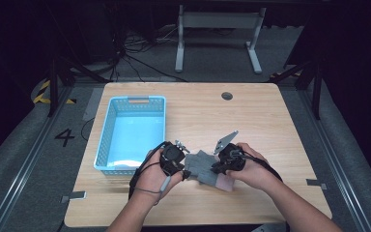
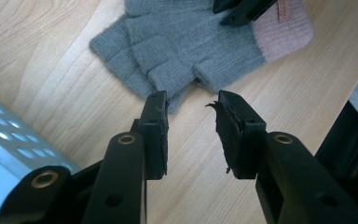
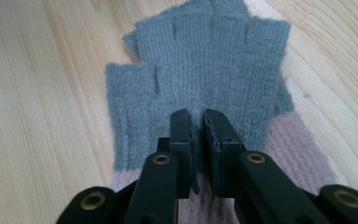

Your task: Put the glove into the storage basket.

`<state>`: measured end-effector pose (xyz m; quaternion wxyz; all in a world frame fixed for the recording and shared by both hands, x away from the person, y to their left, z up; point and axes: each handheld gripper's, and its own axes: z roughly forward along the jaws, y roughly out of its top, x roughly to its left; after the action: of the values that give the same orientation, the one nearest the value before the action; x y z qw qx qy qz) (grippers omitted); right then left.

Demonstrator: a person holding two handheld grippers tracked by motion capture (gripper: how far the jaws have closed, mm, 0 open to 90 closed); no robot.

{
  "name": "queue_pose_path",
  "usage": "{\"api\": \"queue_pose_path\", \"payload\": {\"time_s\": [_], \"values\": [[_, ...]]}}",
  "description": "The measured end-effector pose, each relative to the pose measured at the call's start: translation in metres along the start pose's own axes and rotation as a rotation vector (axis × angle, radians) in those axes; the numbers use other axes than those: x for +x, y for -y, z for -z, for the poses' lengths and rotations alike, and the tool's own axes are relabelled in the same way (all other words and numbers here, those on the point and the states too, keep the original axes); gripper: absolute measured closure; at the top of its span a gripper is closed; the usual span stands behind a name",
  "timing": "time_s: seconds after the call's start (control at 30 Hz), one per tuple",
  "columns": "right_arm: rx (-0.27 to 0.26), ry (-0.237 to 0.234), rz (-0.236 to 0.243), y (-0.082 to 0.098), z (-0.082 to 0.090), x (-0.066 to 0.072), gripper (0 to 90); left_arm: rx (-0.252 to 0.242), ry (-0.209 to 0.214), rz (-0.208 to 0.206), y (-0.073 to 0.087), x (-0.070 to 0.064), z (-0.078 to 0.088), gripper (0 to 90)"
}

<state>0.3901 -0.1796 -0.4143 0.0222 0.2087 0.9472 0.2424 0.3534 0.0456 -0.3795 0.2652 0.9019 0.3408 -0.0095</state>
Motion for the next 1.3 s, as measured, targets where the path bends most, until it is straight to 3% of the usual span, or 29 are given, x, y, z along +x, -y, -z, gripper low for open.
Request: {"api": "queue_pose_path", "payload": {"time_s": [0.13, 0.33, 0.67, 1.0, 1.3], "values": [[-0.03, 0.012, -0.006, 0.004, 0.004, 0.003, 73.4, 0.007, 0.01, -0.011, -0.002, -0.003, -0.005, 64.8], [-0.105, 0.03, -0.032, 0.012, 0.023, 0.01, 70.5, 0.009, 0.006, -0.013, -0.003, -0.002, -0.004, 64.8], [-0.173, 0.065, -0.126, 0.041, 0.045, 0.005, 67.7, 0.03, 0.005, -0.013, -0.001, -0.001, -0.01, 64.5], [-0.141, 0.084, -0.18, 0.067, 0.047, -0.01, 66.9, 0.044, -0.003, 0.001, 0.001, 0.003, -0.011, 63.4], [-0.073, 0.076, -0.174, 0.075, 0.041, -0.014, 68.4, 0.06, -0.008, 0.007, 0.001, 0.006, -0.015, 63.2]]}}
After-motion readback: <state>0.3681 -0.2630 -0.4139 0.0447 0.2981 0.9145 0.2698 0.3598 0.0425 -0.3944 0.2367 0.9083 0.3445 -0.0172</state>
